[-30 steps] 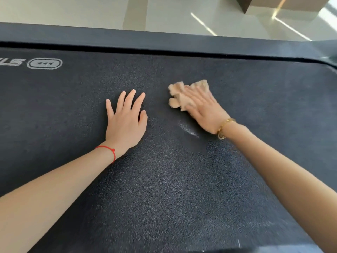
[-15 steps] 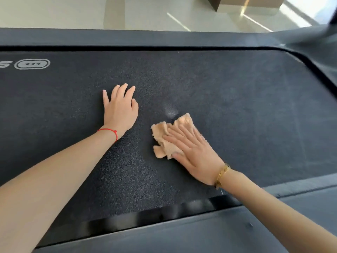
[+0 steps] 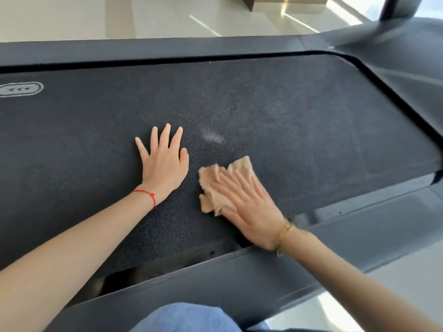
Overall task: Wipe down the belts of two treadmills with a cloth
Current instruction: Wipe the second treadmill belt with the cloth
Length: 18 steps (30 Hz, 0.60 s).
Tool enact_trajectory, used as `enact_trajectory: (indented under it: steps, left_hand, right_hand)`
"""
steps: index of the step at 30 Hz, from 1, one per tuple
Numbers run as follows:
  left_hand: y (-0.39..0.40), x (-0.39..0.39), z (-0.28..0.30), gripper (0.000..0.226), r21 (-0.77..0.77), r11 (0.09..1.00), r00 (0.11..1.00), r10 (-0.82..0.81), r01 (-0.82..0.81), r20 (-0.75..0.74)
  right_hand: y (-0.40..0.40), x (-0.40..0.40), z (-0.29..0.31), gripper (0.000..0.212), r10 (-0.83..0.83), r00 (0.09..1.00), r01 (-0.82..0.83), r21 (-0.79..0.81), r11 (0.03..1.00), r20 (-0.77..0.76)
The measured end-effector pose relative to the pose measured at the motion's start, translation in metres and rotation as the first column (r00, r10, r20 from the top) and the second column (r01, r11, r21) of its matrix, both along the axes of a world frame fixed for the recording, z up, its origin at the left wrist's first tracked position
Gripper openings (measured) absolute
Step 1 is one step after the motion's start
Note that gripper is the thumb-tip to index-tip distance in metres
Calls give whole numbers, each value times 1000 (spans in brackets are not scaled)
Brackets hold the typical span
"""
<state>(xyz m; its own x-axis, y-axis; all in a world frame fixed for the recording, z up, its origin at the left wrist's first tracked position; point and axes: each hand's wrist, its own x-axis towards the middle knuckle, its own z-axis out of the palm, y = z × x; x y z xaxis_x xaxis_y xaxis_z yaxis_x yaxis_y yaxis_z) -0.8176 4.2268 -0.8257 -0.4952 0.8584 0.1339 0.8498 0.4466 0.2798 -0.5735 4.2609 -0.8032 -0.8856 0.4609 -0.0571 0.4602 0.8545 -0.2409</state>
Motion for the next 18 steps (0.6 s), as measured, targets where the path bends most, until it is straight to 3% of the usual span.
enact_trajectory:
  steps: [6, 9, 13, 15, 18]
  left_hand:
    - [8, 15, 4, 55, -7, 997, 997, -75, 75, 14]
    - [13, 24, 7, 55, -31, 994, 994, -100, 101, 35]
    - [20, 34, 6, 55, -31, 995, 995, -99, 100, 30]
    - [26, 38, 5, 55, -24, 995, 995, -92, 93, 31]
    - [37, 45, 3, 55, -1, 997, 997, -78, 78, 27]
  right_hand:
    - [-21, 24, 3, 56, -15, 999, 13, -40, 999, -43]
    - [18, 44, -2, 63, -169, 985, 169, 14, 985, -21]
    - [62, 54, 1, 70, -443, 897, 443, -27, 896, 1]
    - [56, 46, 1, 68, -394, 919, 394, 31, 919, -3]
    - [28, 34, 0, 63, -117, 992, 119, 59, 991, -44]
